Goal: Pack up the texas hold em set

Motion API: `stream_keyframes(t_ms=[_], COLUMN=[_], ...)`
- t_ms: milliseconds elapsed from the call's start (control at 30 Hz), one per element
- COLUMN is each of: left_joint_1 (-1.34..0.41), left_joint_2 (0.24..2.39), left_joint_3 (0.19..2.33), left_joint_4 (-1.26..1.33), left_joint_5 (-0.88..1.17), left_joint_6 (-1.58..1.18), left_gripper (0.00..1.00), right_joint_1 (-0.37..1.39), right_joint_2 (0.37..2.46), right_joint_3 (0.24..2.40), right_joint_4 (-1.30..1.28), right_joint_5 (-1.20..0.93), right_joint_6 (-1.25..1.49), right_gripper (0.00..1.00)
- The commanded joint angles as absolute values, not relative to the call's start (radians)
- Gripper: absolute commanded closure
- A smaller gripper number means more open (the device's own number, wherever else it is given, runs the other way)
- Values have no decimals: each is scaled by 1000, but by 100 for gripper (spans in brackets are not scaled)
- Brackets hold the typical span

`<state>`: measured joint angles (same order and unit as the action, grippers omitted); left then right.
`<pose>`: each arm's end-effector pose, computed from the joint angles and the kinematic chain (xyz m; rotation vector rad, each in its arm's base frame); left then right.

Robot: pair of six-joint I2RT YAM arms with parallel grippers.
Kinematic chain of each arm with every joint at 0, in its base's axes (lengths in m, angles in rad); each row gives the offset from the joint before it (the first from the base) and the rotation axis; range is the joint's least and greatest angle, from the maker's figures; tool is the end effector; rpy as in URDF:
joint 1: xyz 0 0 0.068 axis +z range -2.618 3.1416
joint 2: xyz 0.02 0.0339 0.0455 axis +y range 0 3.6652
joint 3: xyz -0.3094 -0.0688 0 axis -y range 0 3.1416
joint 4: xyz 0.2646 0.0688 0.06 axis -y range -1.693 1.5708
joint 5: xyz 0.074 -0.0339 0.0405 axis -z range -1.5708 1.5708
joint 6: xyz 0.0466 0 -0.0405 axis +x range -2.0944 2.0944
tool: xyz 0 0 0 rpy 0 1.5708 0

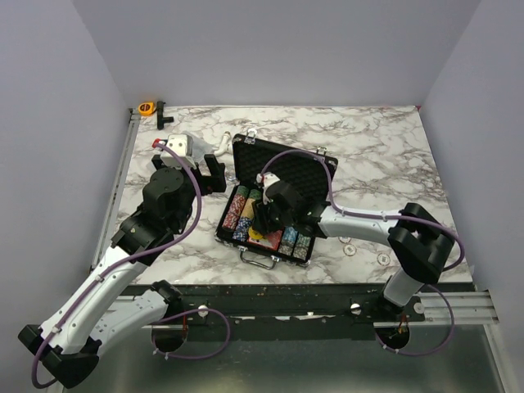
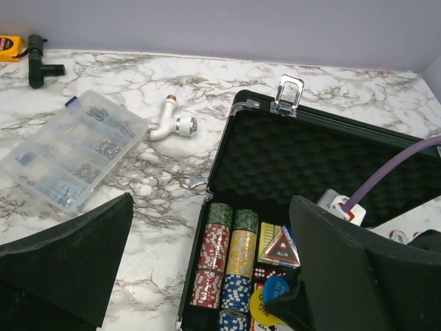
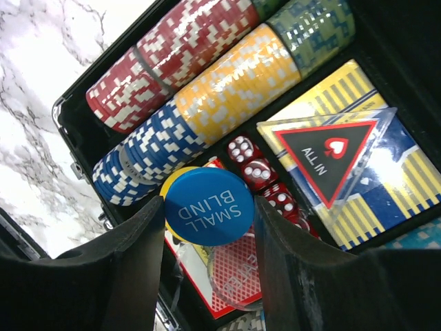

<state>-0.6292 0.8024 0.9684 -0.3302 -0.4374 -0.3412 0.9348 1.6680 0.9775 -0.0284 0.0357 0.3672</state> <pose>0.1496 -0.0845 0.4199 -0.0732 1.7296 -0.3383 0.2288 0.3071 0.2198 -0.6456 2.2821 0.6184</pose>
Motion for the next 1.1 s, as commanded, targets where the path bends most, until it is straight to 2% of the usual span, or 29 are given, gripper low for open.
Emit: stream_keyframes(t_ms=[0,233,400,733,933,1067], left_joint_1=[-622,-617,-614,-613,-614,-614], left_joint_2=[801,808,822,817,819,819], left_joint_3=[966,971,982,980,983,983], left_joint_4=[-313,-318,-328,-325,-328,-328], left_joint_5=[-453,-433,-420,-415,-407,-405], left_joint_6=[-337,-342,-341,-342,-341,-341], left_gripper=[6,5,6,6,6,6], right_joint_1=[965,1017,1028,1046,1064,1065], right_joint_2=[1695,1751,1775,1751,1712,1679], right_joint_3=[1023,1070,1092,1083,1063,1049], right_joint_4=[-75,-128,-143,-136,-123,-117], right_joint_5=[91,162,180,162,200,240], right_joint_6=[318,290,286,279,275,281], right_gripper=[99,97,90,63,44,36])
